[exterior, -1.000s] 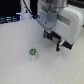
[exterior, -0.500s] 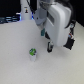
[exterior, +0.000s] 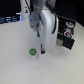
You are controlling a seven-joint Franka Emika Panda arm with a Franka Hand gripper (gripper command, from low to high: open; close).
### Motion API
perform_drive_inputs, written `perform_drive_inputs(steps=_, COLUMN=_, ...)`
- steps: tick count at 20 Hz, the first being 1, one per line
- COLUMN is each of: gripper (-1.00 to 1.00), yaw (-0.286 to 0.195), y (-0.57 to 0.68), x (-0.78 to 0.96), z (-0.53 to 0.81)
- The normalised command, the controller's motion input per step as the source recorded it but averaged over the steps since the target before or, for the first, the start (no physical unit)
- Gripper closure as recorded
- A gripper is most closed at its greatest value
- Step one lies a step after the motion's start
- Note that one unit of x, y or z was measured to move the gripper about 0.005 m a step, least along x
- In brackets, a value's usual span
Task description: Open the kcup holder, insert the kcup into the holder, and close the kcup holder
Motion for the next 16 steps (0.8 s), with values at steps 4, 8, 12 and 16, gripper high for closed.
perform_drive_inputs(steps=4, gripper=-1.00, yaw=-0.280, y=-0.46, x=-0.24, z=-0.42)
perform_drive_inputs(steps=8, gripper=-1.00, yaw=-0.281, y=-0.41, x=-0.11, z=-0.36)
perform_drive_inputs(steps=12, gripper=-1.00, yaw=-0.243, y=-0.19, x=-0.06, z=-0.32)
perform_drive_inputs(steps=16, gripper=-1.00, yaw=-0.199, y=-0.07, x=0.03, z=-0.29)
